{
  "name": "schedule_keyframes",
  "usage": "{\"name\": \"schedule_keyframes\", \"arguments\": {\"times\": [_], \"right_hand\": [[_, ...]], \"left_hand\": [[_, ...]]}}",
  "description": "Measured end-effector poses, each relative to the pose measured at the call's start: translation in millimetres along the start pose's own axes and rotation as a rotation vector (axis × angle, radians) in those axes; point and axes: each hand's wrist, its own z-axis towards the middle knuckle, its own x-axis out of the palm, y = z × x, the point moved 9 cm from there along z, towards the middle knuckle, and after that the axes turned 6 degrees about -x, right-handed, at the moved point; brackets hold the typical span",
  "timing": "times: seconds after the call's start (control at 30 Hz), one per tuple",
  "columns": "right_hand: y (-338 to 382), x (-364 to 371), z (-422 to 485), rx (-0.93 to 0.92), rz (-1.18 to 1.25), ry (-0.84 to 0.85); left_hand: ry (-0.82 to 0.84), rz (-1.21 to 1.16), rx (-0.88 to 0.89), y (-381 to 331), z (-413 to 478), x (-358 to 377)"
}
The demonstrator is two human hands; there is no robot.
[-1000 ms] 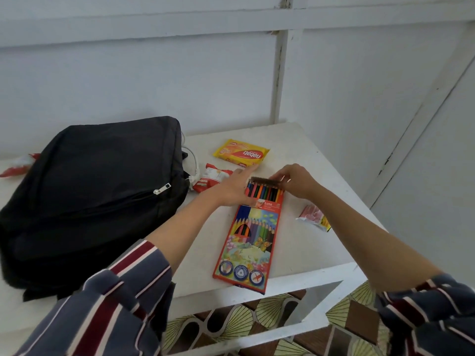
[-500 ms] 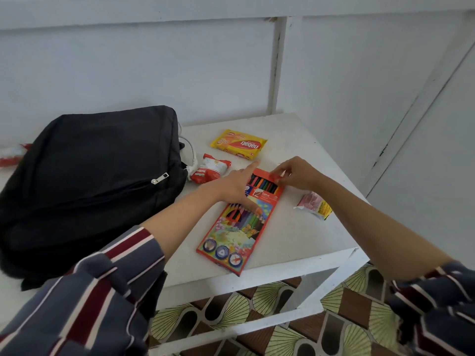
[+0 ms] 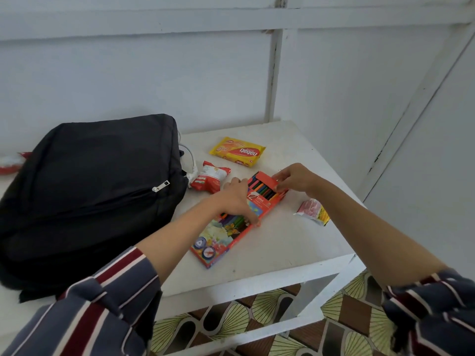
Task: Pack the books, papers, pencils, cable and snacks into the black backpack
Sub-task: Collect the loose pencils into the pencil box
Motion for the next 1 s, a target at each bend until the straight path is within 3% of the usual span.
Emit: {"name": "schedule_keyframes", "arguments": {"times": [0.17,0.47,1.0], "right_hand": [[-0.8,-12.4,-3.1,0.011,0.151,-0.085],[7.7,-25.0,-17.7,-0.019,0.245,-0.135],[27.9,-11.5,-30.0,-0.107,0.261,-0.145]], "left_hand": [[-0.055,-0.209,0.119,4.3,-1.0,-13.7],[-0.076,-0.304,0.204,-5.7,-11.5,-20.3],[-0.134,-0.279,0.225,-9.8,-18.0,-29.3]]}}
